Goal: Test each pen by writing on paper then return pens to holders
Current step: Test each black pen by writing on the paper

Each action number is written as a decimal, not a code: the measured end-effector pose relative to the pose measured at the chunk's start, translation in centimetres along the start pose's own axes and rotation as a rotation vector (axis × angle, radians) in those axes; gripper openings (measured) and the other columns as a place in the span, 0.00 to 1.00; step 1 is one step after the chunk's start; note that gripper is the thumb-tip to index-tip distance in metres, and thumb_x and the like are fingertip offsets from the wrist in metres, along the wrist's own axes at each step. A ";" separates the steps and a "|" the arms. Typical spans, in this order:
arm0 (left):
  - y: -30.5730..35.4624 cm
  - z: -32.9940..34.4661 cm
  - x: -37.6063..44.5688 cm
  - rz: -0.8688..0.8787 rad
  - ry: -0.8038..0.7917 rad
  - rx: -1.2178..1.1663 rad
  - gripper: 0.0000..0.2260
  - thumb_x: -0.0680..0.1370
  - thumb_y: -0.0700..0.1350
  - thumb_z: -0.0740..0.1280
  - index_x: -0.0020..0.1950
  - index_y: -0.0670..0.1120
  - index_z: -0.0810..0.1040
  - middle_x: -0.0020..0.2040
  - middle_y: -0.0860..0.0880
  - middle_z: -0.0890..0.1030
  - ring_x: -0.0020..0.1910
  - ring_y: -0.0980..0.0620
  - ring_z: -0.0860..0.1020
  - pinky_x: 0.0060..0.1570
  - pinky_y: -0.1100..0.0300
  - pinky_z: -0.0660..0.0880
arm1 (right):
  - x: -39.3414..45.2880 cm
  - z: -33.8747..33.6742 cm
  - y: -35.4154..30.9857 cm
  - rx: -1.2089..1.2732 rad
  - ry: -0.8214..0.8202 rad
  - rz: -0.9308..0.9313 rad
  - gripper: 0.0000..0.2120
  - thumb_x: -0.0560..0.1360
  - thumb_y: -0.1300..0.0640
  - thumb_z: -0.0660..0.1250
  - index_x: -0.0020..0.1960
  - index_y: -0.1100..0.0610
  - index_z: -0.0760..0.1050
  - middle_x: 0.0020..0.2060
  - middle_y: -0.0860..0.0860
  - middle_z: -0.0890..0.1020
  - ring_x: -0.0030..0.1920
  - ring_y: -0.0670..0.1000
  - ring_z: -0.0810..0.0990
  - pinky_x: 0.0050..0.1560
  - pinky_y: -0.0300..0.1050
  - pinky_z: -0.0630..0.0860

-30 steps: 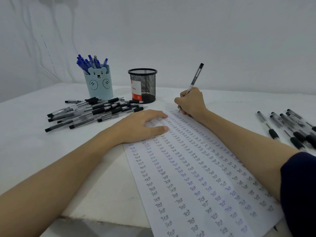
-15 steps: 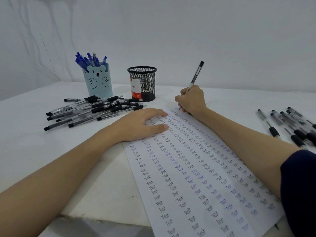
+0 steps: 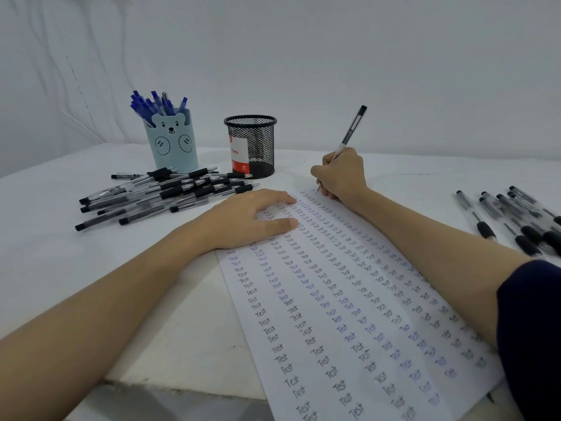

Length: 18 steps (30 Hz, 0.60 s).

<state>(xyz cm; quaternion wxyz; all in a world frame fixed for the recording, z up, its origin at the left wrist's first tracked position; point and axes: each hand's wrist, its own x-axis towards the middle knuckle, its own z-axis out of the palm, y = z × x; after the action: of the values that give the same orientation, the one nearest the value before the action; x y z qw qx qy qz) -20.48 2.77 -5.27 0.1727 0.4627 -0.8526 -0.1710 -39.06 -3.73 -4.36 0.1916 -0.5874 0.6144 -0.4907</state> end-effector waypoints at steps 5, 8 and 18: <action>0.1 0.0 -0.1 -0.009 -0.002 -0.006 0.25 0.71 0.66 0.59 0.67 0.63 0.68 0.70 0.63 0.66 0.69 0.62 0.63 0.65 0.66 0.56 | 0.1 0.0 0.0 -0.032 -0.001 -0.021 0.16 0.65 0.71 0.58 0.24 0.56 0.57 0.28 0.58 0.70 0.16 0.48 0.69 0.17 0.32 0.59; 0.0 -0.1 -0.1 -0.003 0.000 0.004 0.23 0.74 0.63 0.61 0.68 0.62 0.68 0.70 0.63 0.66 0.69 0.62 0.62 0.64 0.67 0.56 | 0.1 0.0 0.1 -0.034 -0.002 -0.026 0.16 0.65 0.70 0.59 0.24 0.57 0.58 0.28 0.58 0.71 0.18 0.51 0.70 0.17 0.32 0.59; 0.0 0.0 0.0 0.004 0.000 0.010 0.24 0.73 0.64 0.60 0.68 0.61 0.67 0.70 0.62 0.66 0.69 0.61 0.63 0.64 0.66 0.57 | -0.5 -0.2 -0.4 0.043 -0.056 -0.010 0.18 0.66 0.69 0.62 0.22 0.57 0.60 0.22 0.56 0.74 0.18 0.49 0.70 0.19 0.32 0.63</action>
<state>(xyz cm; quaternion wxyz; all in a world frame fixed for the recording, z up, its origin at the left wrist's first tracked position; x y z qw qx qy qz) -20.48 2.73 -5.26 0.1707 0.4618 -0.8544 -0.1662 -38.90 -3.12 -4.15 0.2188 -0.5997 0.5951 -0.4881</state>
